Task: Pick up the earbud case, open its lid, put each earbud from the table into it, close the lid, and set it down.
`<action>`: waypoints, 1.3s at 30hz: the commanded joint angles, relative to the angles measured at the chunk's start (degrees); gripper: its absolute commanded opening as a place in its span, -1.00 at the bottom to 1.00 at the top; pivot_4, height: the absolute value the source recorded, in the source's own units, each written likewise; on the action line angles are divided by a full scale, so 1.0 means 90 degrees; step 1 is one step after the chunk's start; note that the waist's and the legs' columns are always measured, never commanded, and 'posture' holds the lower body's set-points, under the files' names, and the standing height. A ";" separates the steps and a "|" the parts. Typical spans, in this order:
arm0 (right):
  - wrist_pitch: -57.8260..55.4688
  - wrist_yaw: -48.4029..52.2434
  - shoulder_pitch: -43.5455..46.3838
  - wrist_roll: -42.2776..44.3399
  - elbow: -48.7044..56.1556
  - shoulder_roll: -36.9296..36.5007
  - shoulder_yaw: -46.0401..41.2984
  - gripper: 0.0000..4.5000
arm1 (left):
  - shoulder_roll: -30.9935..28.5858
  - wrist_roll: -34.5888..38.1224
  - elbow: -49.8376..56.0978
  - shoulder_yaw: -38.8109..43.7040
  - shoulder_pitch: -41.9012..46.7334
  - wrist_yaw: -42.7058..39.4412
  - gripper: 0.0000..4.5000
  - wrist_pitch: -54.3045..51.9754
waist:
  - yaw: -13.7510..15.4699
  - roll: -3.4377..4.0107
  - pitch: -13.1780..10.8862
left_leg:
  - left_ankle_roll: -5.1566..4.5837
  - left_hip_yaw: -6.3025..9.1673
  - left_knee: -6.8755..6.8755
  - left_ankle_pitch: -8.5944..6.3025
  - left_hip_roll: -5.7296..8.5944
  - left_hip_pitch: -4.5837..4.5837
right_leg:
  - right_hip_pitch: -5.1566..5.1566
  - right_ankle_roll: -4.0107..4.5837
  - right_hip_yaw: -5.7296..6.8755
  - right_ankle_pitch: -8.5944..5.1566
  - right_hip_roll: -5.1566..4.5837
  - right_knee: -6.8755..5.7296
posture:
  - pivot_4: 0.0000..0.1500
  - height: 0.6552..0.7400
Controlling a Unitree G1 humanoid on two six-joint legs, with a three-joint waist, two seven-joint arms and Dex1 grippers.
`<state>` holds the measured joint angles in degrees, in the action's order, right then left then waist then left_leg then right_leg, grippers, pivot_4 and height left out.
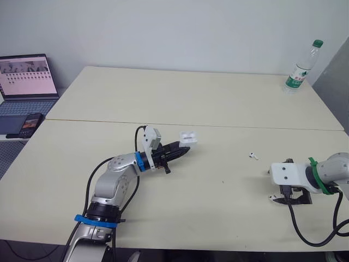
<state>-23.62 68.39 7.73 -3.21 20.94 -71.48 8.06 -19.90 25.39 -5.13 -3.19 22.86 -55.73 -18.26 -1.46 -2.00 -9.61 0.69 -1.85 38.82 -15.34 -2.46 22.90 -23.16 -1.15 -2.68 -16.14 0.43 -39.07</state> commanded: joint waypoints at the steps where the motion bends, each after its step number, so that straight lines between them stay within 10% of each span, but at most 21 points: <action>1: -0.0053 -0.0007 0.0028 -0.0055 0.0023 -0.0152 -0.0254 0.99 | 0.0040 -0.0008 0.0084 -0.0011 0.0093 -0.0060 -0.65 0.0149 | 0.0000 0.0000 0.0000 | 0.0000 0.0001 0.0000 0.0000 0.0000 0.0000 | 0.0000 0.0000 0.0000 0.0000 0.0000 0.0000 | 1.00 0.91; 9: -0.0783 0.0122 -0.0147 0.0259 0.0423 -0.0139 -0.0479 0.99 | 0.0038 -0.0025 -0.0011 -0.0030 0.0128 -0.0099 -0.65 0.0221 | 0.0001 0.0000 0.0000 | 0.0000 0.0000 0.0000 0.0000 0.0000 0.0000 | 0.0000 0.0000 0.0000 0.0000 0.0000 0.0000 | 1.00 0.91; 22: -0.6133 -0.1016 0.0772 0.1001 0.1558 0.0566 0.0285 0.99 | 0.0046 -0.0035 -0.0090 -0.0084 0.0152 -0.0139 -0.65 0.0300 | -0.0003 0.0002 0.0001 | 0.0000 0.0005 0.0003 0.0000 -0.0003 0.0001 | -0.0001 0.0008 -0.0001 0.0005 -0.0001 -0.0002 | 1.00 0.91; 35: -0.7640 -0.2206 0.0955 0.1936 0.1617 0.1331 -0.0027 0.99 | 0.0016 -0.0055 -0.0007 -0.0076 0.0056 -0.0106 -0.65 0.0269 | -0.0004 0.0001 0.0001 | -0.0001 0.0005 0.0002 0.0000 0.0001 0.0007 | -0.0003 0.0007 0.0002 0.0005 -0.0001 0.0001 | 1.00 0.91; 39: -0.7653 -0.2431 0.0880 0.2182 0.1578 0.1287 -0.0176 0.57 | 0.0014 -0.0063 -0.0029 -0.0074 0.0065 -0.0112 -0.65 0.0281 | -0.0005 0.0001 0.0001 | -0.0001 0.0005 0.0002 0.0000 0.0001 0.0007 | -0.0003 0.0007 0.0003 0.0005 0.0002 0.0001 | 1.00 0.91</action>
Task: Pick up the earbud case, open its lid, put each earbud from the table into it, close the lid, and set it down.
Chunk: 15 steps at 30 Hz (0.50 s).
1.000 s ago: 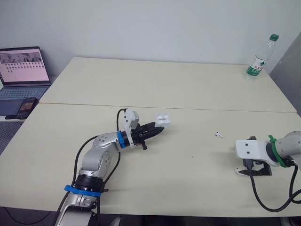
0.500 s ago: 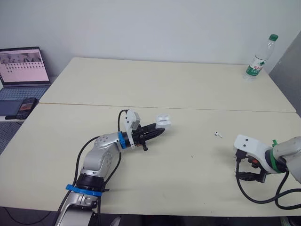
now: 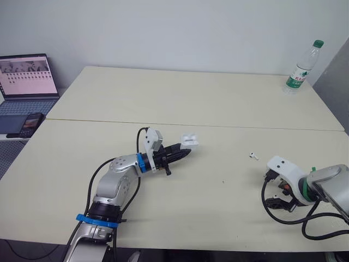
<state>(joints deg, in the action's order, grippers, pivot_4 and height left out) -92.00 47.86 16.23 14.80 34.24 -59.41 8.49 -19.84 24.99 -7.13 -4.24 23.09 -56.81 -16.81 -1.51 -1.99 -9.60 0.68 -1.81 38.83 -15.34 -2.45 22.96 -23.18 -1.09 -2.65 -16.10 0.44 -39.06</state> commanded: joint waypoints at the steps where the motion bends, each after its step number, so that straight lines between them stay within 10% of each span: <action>1: -0.0055 -0.0198 -0.0078 0.0239 0.0093 -0.0061 -0.0256 0.43 | 0.0007 -0.0021 0.0179 0.0044 0.0047 0.0005 -0.65 0.0123 | 0.0000 0.0000 0.0000 | 0.0000 0.0000 0.0000 0.0000 0.0000 0.0000 | 0.0000 0.0000 0.0000 0.0000 0.0001 0.0000 | 1.00 0.91; 15: -0.0055 -0.0782 -0.0547 0.1039 0.0328 -0.0077 -0.0837 0.26 | 0.0001 -0.0058 0.0108 0.0025 0.0061 -0.0072 -0.65 0.0153 | -0.0001 0.0000 0.0000 | 0.0000 0.0002 -0.0002 0.0000 0.0000 0.0002 | 0.0000 -0.0002 -0.0002 -0.0001 0.0008 0.0002 | 1.00 0.91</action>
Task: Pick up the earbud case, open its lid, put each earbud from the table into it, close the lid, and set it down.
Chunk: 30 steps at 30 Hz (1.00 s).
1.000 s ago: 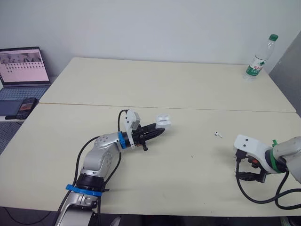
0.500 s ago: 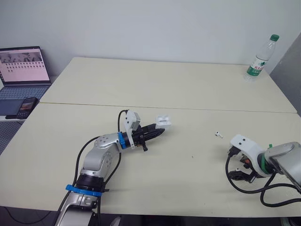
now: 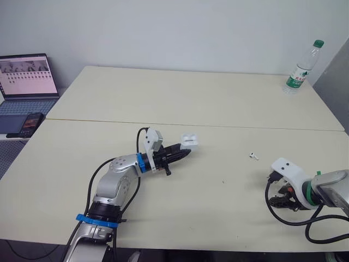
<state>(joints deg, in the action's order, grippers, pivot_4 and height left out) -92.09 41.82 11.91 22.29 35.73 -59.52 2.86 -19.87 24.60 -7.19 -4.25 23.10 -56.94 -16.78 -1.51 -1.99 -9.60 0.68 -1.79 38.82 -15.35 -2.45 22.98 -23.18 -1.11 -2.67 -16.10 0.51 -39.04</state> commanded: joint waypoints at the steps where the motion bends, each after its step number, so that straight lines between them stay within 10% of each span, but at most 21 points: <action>1: -0.0046 -0.0153 -0.0072 0.0254 0.0161 -0.0062 -0.0229 0.26 | 0.0005 -0.0017 0.0108 0.0024 0.0064 -0.0061 -0.65 0.0152 | -0.0001 0.0000 0.0000 | 0.0000 0.0000 0.0000 0.0000 0.0000 0.0000 | 0.0000 0.0000 0.0000 0.0000 0.0000 0.0000 | 1.00 0.91; 6: -0.0046 -0.0375 -0.0069 0.0495 0.0137 -0.0040 -0.0294 0.08 | 0.0005 -0.0029 0.0081 0.0017 0.0076 -0.0077 -0.65 0.0169 | -0.0001 0.0000 0.0000 | 0.0000 -0.0001 0.0000 0.0000 0.0000 0.0000 | 0.0000 -0.0002 -0.0001 -0.0001 0.0007 0.0000 | 1.00 0.91; 12: -0.0046 -0.0552 -0.0053 0.0711 0.0156 -0.0075 -0.0284 -0.80 | -0.0006 -0.0072 0.0061 0.0013 0.0060 -0.0103 -0.65 0.0193 | -0.0001 0.0000 0.0000 | 0.0000 0.0000 0.0000 0.0000 -0.0001 0.0000 | 0.0000 -0.0008 -0.0003 -0.0005 0.0009 0.0000 | 1.00 0.91; 21: 0.0369 -0.0544 0.0053 0.0910 0.0420 -0.0126 -0.0297 -0.81 | -0.0013 -0.0097 0.0044 0.0007 0.0049 -0.0145 -0.65 0.0227 | -0.0001 0.0000 0.0000 | 0.0000 0.0000 0.0000 0.0000 -0.0002 0.0000 | 0.0000 -0.0013 -0.0003 -0.0008 0.0009 0.0001 | 1.00 0.91; 30: 0.4143 -0.0207 -0.0084 0.0654 0.0200 0.0860 -0.1030 -0.81 | 0.0180 -0.0050 0.0189 0.0030 0.0141 0.0036 -0.65 0.0211 | -0.0002 -0.0001 -0.0001 | 0.0000 -0.0002 -0.0001 0.0000 -0.0004 0.0001 | -0.0001 -0.0031 -0.0003 -0.0018 0.0018 0.0004 | 1.00 0.91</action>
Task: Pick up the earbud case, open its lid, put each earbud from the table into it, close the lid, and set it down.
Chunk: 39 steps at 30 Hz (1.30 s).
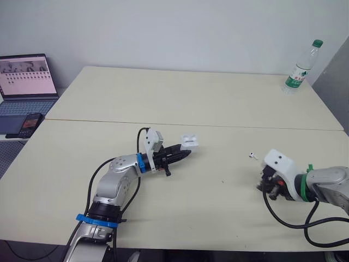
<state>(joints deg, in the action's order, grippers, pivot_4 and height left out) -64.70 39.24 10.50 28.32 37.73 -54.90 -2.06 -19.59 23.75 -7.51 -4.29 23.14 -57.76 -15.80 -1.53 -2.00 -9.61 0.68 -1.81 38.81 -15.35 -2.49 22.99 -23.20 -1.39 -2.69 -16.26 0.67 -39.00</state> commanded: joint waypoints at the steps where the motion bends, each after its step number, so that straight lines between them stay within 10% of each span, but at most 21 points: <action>1: 0.1370 0.0070 0.0092 -0.0002 -0.0082 0.0550 -0.0560 -0.81 | 0.0205 0.0045 0.0261 0.0028 0.0148 0.0182 -0.65 0.0110 | 0.0000 0.0000 0.0000 | 0.0000 0.0000 0.0000 0.0000 0.0000 0.0000 | 0.0000 0.0000 0.0001 0.0000 0.0000 0.0000 | 1.00 0.91; 19: 0.2388 -0.1915 0.1350 0.2243 -0.1075 0.4544 -0.1587 -0.81 | 0.1501 -0.0345 0.0294 -0.0323 0.0860 0.1300 -0.65 0.0585 | -0.0006 0.0002 0.0000 | 0.0000 0.0004 -0.0003 0.0000 -0.0004 0.0002 | 0.0000 0.0033 -0.0006 0.0021 0.0003 -0.0005 | 1.00 0.91; 39: 0.2284 -0.3270 0.1125 0.3032 -0.1094 0.5060 -0.1045 -0.81 | 0.1920 -0.0553 -0.0101 -0.0344 0.1163 0.1633 -0.65 0.1167 | -0.0010 0.0004 -0.0001 | 0.0000 0.0006 -0.0008 0.0000 -0.0004 0.0005 | -0.0002 0.0033 -0.0005 0.0021 0.0007 -0.0002 | 1.00 0.91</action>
<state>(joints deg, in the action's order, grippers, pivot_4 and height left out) -45.07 10.73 20.97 55.31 26.59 -9.75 -11.72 -2.59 18.73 -9.95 -7.97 33.04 -43.12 -7.75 -1.63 -1.97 -9.62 0.68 -1.75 38.74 -15.35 -2.53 23.04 -23.21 -1.09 -2.74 -16.07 0.74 -39.01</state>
